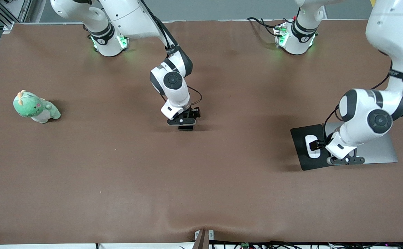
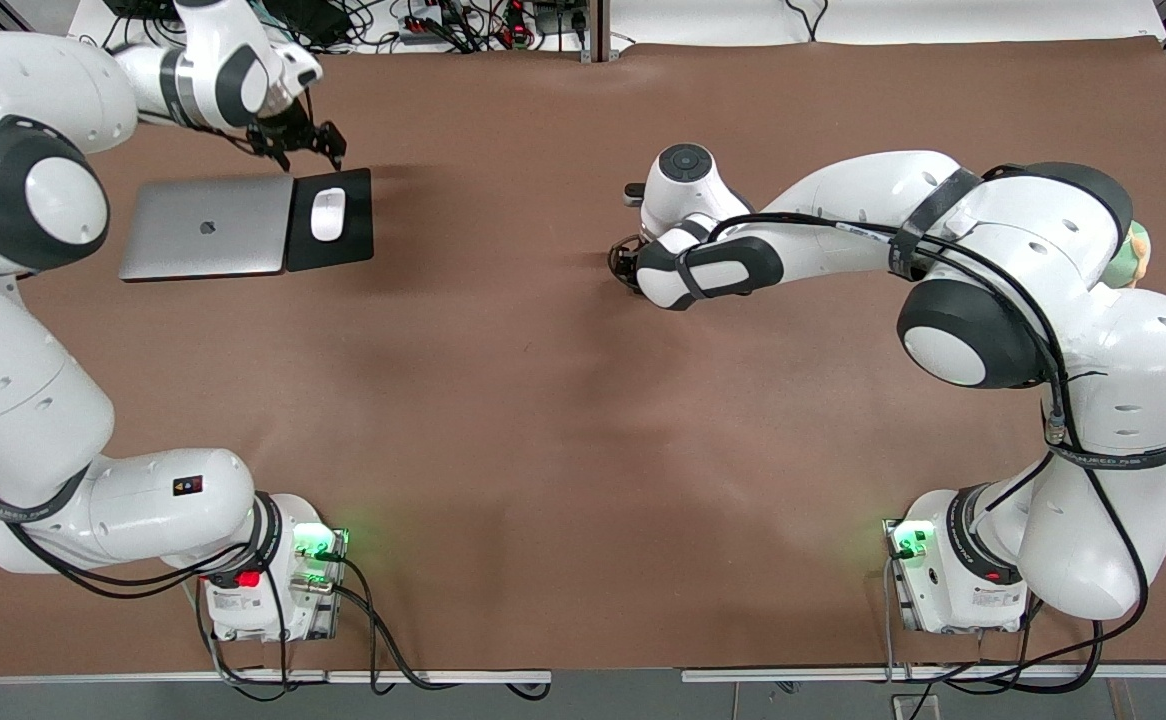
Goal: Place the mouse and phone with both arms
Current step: 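Release the mouse and raise the left gripper while the right gripper carries the phone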
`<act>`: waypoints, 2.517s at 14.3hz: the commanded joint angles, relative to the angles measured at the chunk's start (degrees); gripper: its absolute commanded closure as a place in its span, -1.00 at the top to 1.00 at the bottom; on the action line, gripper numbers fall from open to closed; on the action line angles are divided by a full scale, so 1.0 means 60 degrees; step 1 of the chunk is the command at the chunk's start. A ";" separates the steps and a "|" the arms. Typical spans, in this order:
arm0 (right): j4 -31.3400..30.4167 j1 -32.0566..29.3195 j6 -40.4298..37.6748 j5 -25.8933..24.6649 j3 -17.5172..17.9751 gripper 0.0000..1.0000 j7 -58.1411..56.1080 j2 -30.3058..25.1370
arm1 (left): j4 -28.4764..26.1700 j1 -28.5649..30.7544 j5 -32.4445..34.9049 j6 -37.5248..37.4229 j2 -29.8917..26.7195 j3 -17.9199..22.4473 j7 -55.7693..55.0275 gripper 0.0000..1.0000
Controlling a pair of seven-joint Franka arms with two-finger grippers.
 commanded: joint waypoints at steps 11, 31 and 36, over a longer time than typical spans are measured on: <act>0.1367 -0.2917 -0.5883 -0.0084 -0.0182 -1.00 -0.1631 -0.2776 | 0.2347 -0.0029 -0.1142 -0.4869 -0.2828 -0.0891 0.0644 1.00; -0.2100 -0.8326 -0.4163 -0.1492 -0.0372 -1.00 -0.7639 -0.3951 | 0.2318 -0.3664 -0.2006 -0.6511 -0.4515 0.2186 0.0380 1.00; -0.3362 -0.8795 -0.2536 -0.1492 -0.0372 -1.00 -0.8400 -0.3908 | 0.2318 -0.2975 -0.2006 -0.6423 -0.4486 0.1409 0.0380 1.00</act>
